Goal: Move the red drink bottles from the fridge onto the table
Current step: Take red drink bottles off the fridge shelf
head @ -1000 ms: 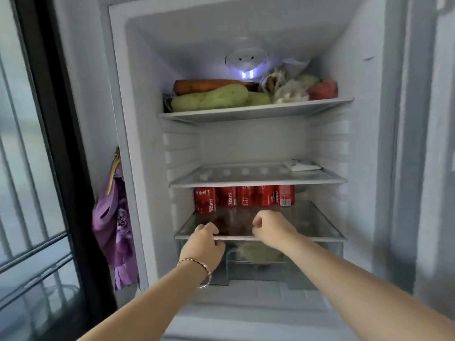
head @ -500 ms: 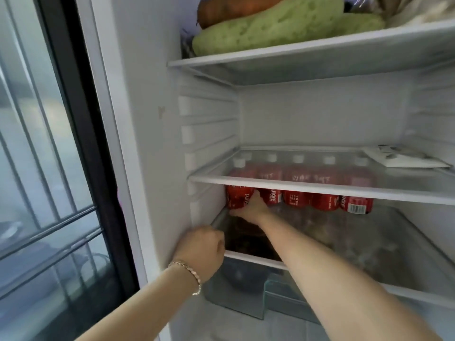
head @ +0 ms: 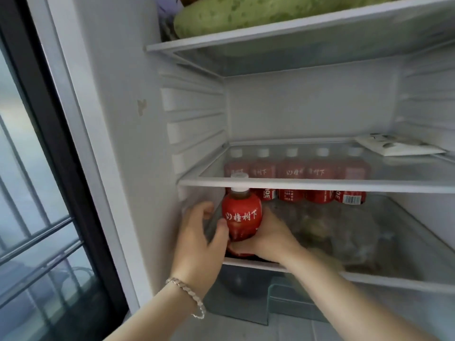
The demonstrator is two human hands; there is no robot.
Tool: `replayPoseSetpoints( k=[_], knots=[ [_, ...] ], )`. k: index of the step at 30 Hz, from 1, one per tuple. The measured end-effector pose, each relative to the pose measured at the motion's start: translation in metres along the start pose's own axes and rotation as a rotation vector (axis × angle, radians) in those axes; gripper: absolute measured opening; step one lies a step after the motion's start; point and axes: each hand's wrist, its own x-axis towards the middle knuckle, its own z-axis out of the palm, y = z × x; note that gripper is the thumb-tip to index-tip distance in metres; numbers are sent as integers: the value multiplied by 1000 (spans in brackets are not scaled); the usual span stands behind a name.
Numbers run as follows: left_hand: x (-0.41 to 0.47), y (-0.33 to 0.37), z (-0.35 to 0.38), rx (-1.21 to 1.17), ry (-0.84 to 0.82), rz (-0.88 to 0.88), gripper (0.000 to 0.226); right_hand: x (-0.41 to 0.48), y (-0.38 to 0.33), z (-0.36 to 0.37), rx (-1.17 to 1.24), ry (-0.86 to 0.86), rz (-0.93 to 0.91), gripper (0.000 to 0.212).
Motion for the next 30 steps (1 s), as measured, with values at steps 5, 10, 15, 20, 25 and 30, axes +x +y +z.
replayPoseSetpoints(
  k=[5, 10, 15, 20, 25, 30],
  knots=[
    [9, 31, 4, 36, -214, 4, 33, -42, -4, -9, -1, -9, -28, 89],
    [7, 46, 19, 140, -154, 44, 31, -61, -2, -13, -52, -5, -66, 89],
    [6, 55, 19, 180, -118, 142, 33, -68, 3, -33, -75, -236, -88, 86],
    [5, 68, 24, 173, -146, 111, 37, -56, 22, -87, -153, -138, -50, 62],
    [-1, 79, 40, -24, -196, 30, 36, -12, 64, -122, 21, 375, 212, 22],
    [-3, 75, 59, -306, -220, -93, 25, 27, 92, -145, -171, 427, 247, 34]
  ],
)
